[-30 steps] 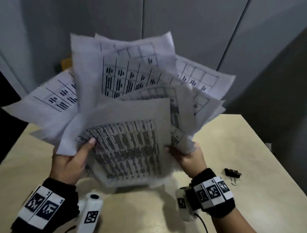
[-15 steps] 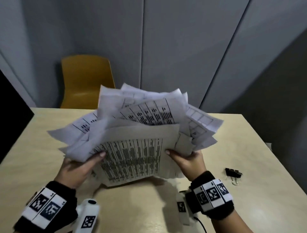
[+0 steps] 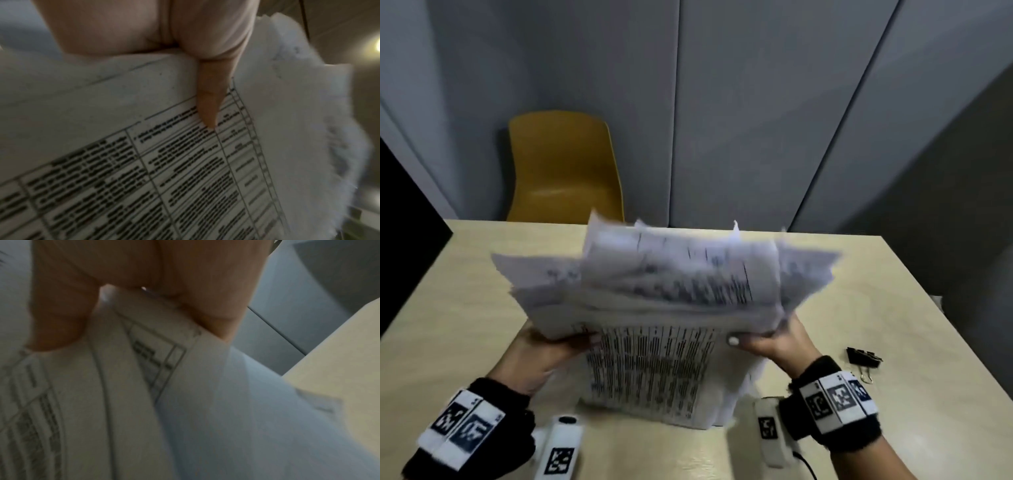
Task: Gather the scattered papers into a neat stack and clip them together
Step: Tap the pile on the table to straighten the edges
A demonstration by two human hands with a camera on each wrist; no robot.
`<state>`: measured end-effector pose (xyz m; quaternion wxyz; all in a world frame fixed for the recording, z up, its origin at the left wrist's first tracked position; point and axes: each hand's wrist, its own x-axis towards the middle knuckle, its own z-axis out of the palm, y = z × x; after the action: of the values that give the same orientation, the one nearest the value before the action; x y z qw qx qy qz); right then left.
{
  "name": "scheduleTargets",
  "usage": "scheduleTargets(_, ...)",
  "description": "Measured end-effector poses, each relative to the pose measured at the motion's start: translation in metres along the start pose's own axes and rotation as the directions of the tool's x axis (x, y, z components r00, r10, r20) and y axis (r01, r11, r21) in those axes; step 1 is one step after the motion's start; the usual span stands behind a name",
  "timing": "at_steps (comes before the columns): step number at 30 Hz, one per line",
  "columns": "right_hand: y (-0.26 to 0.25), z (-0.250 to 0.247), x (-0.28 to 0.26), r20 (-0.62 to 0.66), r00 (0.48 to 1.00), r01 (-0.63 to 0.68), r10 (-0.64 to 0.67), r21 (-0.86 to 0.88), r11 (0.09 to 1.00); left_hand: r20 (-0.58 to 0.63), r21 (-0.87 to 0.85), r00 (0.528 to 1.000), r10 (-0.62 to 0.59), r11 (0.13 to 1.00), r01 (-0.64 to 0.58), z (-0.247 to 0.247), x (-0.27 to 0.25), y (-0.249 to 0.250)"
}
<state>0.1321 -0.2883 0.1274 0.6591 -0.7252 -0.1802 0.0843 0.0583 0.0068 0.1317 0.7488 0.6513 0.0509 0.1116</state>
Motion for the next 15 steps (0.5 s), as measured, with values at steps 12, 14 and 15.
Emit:
scheduleTargets(12, 0.007, 0.013, -0.003, -0.166, 0.986, -0.067, 0.032, -0.206, 0.976, -0.057, 0.102, 0.997, 0.045, 0.994, -0.039, 0.004, 0.007, -0.003)
scheduleTargets(14, 0.000, 0.019, 0.000, -0.218, 0.973, 0.029, -0.078, -0.219, 0.975, -0.166, 0.197, 0.973, 0.157, 0.973, -0.123, 0.016, 0.005, -0.001)
scheduleTargets(15, -0.005, 0.022, 0.003, -0.252, 0.957, 0.086, -0.146, -0.234, 0.968, -0.186, 0.238, 0.954, 0.233, 0.953, -0.187, 0.022, 0.004, -0.001)
